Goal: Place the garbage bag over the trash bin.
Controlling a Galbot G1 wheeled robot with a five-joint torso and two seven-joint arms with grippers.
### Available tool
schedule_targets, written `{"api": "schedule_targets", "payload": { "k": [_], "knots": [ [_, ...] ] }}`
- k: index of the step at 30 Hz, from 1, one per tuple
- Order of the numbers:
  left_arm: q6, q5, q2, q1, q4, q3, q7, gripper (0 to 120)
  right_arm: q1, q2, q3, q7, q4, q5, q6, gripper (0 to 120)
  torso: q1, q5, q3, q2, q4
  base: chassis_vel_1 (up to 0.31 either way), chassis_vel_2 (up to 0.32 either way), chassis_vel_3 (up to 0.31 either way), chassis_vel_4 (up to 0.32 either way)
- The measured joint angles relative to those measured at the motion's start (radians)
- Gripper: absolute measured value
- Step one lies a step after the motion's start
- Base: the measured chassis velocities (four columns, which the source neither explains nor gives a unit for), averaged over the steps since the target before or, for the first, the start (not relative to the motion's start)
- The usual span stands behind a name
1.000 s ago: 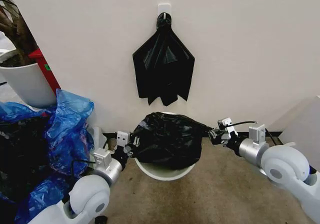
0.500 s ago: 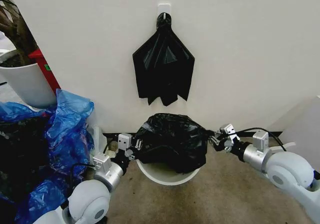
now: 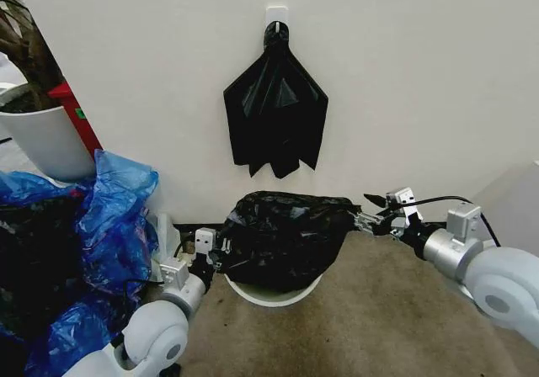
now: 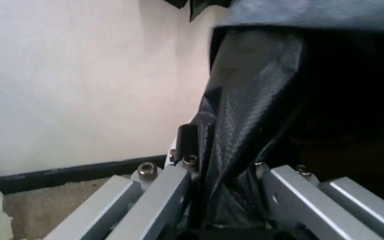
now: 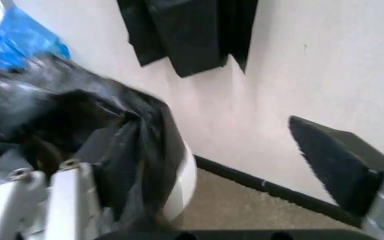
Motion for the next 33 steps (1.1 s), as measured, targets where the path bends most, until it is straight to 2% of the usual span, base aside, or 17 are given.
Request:
{"api": "schedule_targets", "payload": {
  "k": [2,6,11,12,15,23,24,30,32,33],
  "knots": [
    [0.002,-0.001,-0.002,-0.007,0.008,0.004,-0.002,1,-0.005,0.005,0.005,0.047,0.031,0.043,-0.011,91,0.000,0.0000,0.000,0.000,-0.0001,0.000,0.000,0.000,0.000],
    [0.003,-0.003,-0.002,-0.010,0.011,0.006,-0.002,1,-0.014,0.013,0.022,0.101,0.061,0.115,-0.031,99,0.000,0.0000,0.000,0.000,0.0001,0.000,0.000,0.000,0.000],
    [-0.001,-0.003,-0.003,-0.012,0.016,0.005,-0.010,1,-0.008,0.024,0.027,0.206,0.109,0.223,-0.037,100,0.000,0.0000,0.000,0.000,-0.0002,0.000,0.000,0.000,0.000],
    [-0.007,-0.003,-0.003,-0.013,0.017,0.006,-0.012,1,0.021,0.035,0.012,0.291,0.127,0.306,-0.037,100,0.000,-0.0003,0.000,0.000,0.0000,0.000,0.000,0.000,0.000],
    [-0.012,0.000,-0.002,-0.016,0.015,0.010,-0.012,1,0.065,0.055,-0.005,0.414,0.131,0.433,-0.037,100,0.000,0.0001,0.000,0.000,0.0002,0.000,0.000,0.000,0.000],
    [-0.016,0.004,-0.001,-0.018,0.009,0.013,-0.012,1,0.097,0.079,-0.016,0.549,0.132,0.564,-0.035,100,0.000,0.0000,0.000,0.000,0.0002,0.000,0.000,0.000,0.000],
    [-0.018,0.007,0.001,-0.019,0.001,0.015,-0.012,1,0.093,0.108,-0.022,0.632,0.132,0.624,-0.034,100,0.000,0.0001,0.000,0.000,0.0002,0.000,0.000,0.000,0.000],
    [-0.018,0.002,0.015,-0.021,-0.024,0.012,-0.010,1,0.042,0.152,-0.028,0.648,0.130,0.565,-0.059,100,0.000,0.0001,0.000,0.000,-0.0001,0.000,0.000,0.000,0.000],
    [-0.019,-0.012,0.024,-0.017,-0.034,-0.001,0.000,1,0.035,0.153,-0.013,0.602,0.127,0.562,-0.074,100,0.000,-0.0001,0.000,0.000,0.0000,0.000,0.000,0.000,0.000],
    [-0.025,-0.034,0.029,-0.008,-0.041,-0.012,0.015,1,0.030,0.153,-0.003,0.539,0.108,0.569,-0.086,100,0.000,-0.0001,0.000,0.000,-0.0001,0.000,0.000,0.000,0.000]
  ]
}}
